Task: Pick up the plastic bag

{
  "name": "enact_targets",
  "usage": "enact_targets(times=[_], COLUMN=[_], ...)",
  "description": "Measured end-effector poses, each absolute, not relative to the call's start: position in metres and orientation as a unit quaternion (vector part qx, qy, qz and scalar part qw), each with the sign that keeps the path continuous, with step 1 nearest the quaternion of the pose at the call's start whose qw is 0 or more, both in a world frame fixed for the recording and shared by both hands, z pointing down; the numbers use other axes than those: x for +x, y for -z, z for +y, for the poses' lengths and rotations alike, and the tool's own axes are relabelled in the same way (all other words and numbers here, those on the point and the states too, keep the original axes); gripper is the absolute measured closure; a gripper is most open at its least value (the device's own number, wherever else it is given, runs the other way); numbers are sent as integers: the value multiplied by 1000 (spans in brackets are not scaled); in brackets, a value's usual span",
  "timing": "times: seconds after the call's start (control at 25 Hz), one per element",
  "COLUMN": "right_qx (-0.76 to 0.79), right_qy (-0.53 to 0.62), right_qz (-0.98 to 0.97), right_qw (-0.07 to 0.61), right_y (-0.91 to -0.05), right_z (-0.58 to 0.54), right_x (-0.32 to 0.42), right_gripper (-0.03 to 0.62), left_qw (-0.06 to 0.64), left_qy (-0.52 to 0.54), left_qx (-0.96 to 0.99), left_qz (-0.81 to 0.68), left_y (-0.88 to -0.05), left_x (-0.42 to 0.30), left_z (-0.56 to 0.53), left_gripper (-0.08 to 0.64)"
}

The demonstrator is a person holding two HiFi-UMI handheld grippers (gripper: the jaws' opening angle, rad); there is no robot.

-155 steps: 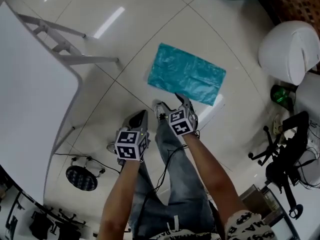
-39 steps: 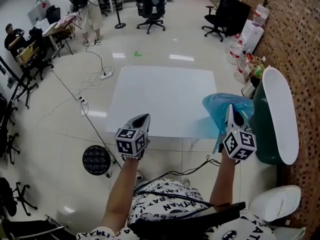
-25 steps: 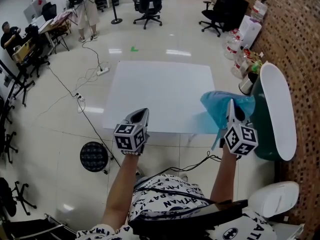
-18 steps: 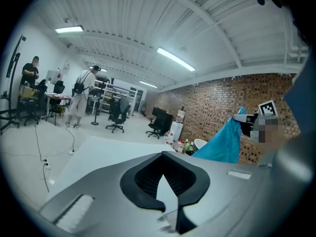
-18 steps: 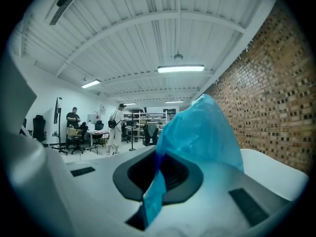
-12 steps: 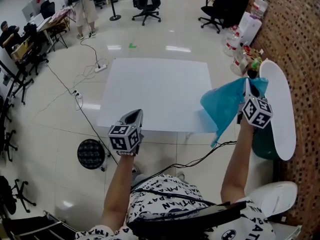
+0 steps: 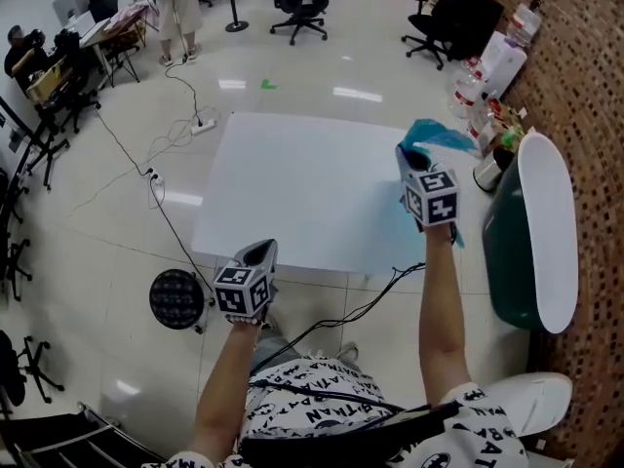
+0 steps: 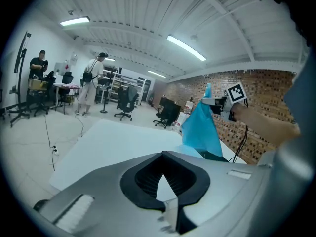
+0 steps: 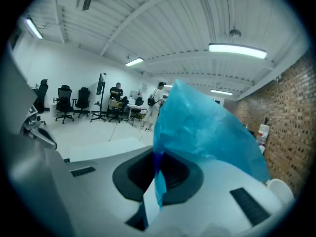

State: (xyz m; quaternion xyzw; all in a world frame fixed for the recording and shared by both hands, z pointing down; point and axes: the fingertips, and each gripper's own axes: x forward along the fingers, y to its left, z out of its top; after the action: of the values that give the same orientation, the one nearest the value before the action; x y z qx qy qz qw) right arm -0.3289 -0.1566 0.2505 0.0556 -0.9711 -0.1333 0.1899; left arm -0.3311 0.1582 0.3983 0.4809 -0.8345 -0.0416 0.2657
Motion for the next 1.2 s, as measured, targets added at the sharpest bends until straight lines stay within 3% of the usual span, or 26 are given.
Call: enact_targets(times=[0.52,0.96,1.2], right_qx=[-103,-132,-158], right_qy=[118,109,121], right_qz=[-903,-874,-868], right_qw=[401,455,456], right_y=[-545,-600,-611], right_z=[66,136,149], right_x=[-403,-433,-439], right_gripper=[589,588,551], left_qw=[308,342,348], left_qy=[35,38,38], left_qx=[457,433,434], left_qz=[-834,-833,-830], left_y=[-445,-479,-485], left_x=[-387,-405,-408], left_z=[227,254,258], left_gripper=[560,560,560])
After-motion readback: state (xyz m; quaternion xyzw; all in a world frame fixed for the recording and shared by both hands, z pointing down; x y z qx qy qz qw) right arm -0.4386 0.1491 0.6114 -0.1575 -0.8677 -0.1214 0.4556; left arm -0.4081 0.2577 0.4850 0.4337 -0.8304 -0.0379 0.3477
